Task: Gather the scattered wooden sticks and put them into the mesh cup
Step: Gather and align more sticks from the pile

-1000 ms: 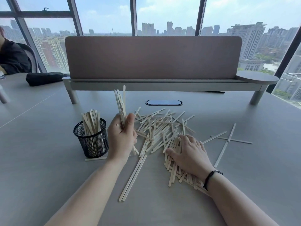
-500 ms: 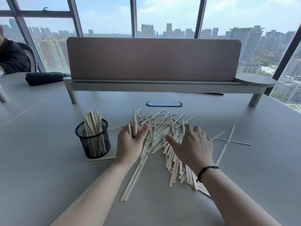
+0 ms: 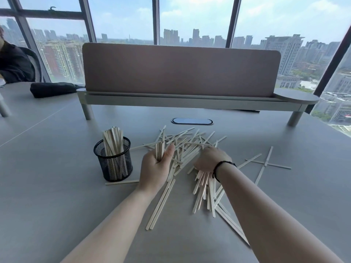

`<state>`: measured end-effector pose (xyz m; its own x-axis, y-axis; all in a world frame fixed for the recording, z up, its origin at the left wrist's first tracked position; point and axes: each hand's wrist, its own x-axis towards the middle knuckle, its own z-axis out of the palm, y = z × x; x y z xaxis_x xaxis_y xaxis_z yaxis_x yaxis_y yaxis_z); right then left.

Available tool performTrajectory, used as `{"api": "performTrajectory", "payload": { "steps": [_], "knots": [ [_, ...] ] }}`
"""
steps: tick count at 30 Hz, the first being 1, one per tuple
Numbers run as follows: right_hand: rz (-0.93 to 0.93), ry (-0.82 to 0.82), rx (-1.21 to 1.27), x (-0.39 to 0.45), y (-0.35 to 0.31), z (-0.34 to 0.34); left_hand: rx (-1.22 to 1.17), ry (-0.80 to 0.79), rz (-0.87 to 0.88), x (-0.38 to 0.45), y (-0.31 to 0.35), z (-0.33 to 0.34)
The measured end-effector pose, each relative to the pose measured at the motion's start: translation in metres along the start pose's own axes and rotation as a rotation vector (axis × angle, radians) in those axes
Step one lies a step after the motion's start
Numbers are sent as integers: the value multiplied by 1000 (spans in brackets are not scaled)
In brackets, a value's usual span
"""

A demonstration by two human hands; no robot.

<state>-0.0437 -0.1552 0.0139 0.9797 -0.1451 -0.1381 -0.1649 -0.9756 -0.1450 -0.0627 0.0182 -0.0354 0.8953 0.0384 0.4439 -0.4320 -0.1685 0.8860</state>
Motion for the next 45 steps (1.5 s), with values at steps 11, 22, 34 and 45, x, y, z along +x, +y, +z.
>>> {"api": "performTrajectory", "payload": {
  "steps": [11,22,34,45],
  "knots": [
    [-31,-4,-149,4,-20,8,102,19,60,-3,8,2],
    [-68,80,-31,2,-10,30,127,-16,78,-6,14,2],
    [-24,69,-66,-4,-16,24,121,-12,45,-7,13,1],
    [-16,48,177,11,8,21,116,-24,55,-7,14,2]
  ]
}}
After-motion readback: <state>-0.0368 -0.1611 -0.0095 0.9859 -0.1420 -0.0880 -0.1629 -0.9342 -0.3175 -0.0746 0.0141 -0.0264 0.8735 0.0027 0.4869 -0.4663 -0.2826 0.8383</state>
